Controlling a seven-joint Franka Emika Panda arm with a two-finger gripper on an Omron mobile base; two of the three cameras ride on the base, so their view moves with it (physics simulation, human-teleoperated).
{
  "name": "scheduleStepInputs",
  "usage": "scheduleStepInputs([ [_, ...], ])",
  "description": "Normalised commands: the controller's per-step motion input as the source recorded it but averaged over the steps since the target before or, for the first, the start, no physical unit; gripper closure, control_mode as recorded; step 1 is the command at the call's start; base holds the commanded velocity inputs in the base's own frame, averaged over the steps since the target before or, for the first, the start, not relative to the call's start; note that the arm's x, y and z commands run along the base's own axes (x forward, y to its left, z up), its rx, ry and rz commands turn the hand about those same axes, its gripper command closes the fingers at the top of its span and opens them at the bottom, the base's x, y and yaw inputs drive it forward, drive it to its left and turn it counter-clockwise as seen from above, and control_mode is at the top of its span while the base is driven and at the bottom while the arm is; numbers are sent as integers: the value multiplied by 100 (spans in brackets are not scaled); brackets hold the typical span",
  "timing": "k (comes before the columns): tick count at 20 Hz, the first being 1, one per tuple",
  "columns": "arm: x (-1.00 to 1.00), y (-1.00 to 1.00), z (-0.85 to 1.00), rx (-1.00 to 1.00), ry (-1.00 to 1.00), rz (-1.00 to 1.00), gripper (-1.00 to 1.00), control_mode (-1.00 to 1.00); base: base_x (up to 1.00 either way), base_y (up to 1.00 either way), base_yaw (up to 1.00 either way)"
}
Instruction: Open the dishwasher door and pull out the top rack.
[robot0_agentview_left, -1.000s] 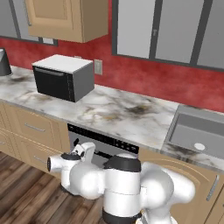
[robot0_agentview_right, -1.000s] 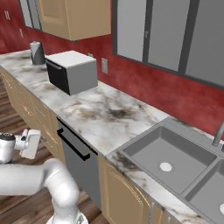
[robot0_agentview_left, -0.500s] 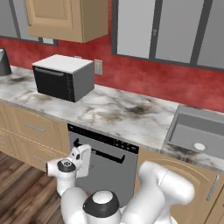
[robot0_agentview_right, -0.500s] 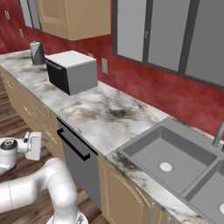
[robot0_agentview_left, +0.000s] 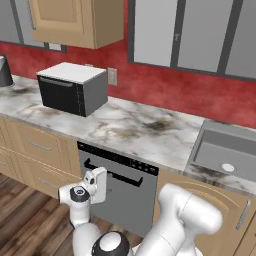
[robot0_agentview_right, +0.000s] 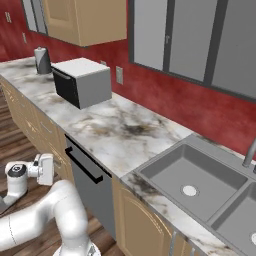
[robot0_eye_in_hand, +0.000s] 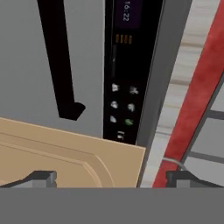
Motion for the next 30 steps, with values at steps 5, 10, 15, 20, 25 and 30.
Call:
scheduleStepInputs([
  [5, 23, -24, -19, 0, 0, 0, -100, -100, 0, 0, 0],
  [10, 24, -21, -18, 0, 0, 0, -100, -100, 0, 0, 0],
  [15, 18, -24, -16, 0, 0, 0, -100, -100, 0, 0, 0],
  [20, 16, -26, -14, 0, 0, 0, -100, -100, 0, 0, 0],
  [25, 15, -19, -19, -1, 0, 0, -100, -100, 0, 0, 0],
  [30, 17, -12, -24, -1, -1, 0, -100, -100, 0, 0, 0],
])
